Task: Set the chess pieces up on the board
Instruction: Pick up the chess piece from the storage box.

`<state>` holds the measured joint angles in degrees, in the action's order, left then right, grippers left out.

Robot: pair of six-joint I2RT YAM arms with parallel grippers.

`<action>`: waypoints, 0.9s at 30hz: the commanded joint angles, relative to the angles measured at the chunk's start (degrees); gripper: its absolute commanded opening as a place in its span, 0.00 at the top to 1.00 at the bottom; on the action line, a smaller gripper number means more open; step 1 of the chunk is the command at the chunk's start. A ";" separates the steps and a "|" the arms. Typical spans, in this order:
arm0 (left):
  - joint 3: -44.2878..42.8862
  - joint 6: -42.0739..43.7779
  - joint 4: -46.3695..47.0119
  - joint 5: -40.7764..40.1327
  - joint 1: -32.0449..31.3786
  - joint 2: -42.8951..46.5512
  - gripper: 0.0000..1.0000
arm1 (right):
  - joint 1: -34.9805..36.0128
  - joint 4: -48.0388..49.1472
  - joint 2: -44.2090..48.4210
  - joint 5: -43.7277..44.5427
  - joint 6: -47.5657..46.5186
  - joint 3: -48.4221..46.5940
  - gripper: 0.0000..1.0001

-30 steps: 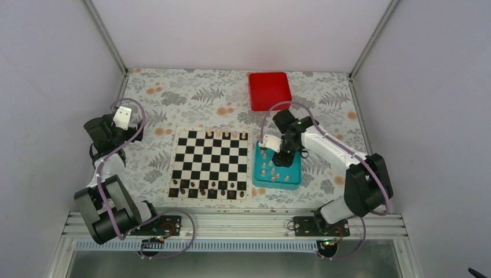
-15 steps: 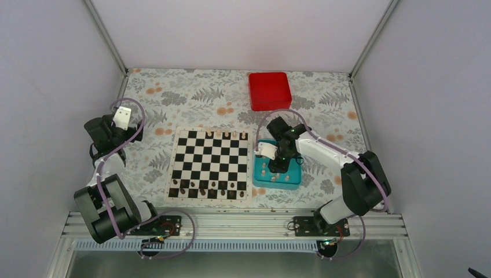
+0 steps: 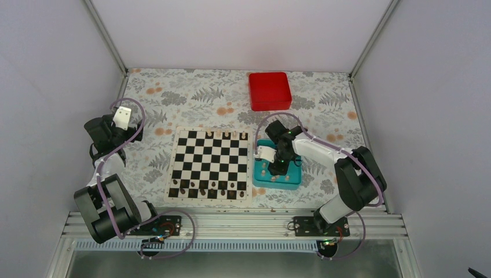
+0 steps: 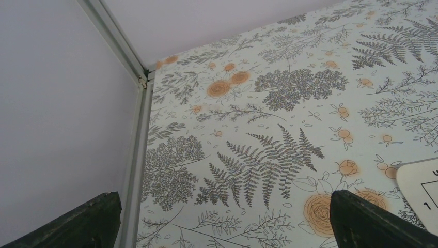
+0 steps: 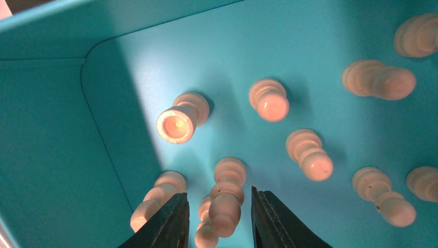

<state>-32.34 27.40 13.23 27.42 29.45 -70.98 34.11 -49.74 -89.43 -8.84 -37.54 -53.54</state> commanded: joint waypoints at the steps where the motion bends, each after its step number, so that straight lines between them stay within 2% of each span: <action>1: 0.17 -0.42 1.62 0.55 -0.01 0.10 0.00 | 0.42 1.44 -0.45 0.33 0.77 0.58 0.68; 7: 0.31 -0.34 1.67 0.55 0.01 0.06 0.00 | 0.43 1.17 -0.66 0.96 0.83 -0.49 0.87; 14: 0.54 -0.06 1.80 0.64 0.07 0.38 0.00 | 0.36 -7.90 1.91 4.62 0.61 -9.56 0.92; 20: 0.84 0.20 1.97 1.31 0.03 1.06 0.00 | 1.67 -15.73 -1.44 5.51 -1.43 -28.35 0.94; 27: 0.82 -0.27 2.30 3.13 0.02 0.78 0.00 | 7.29 -19.96 -20.91 5.12 -3.91 -58.35 0.93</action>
<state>-32.32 27.42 13.76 27.92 29.45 -70.87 38.04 -65.89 -100.27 -3.64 -38.98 -99.39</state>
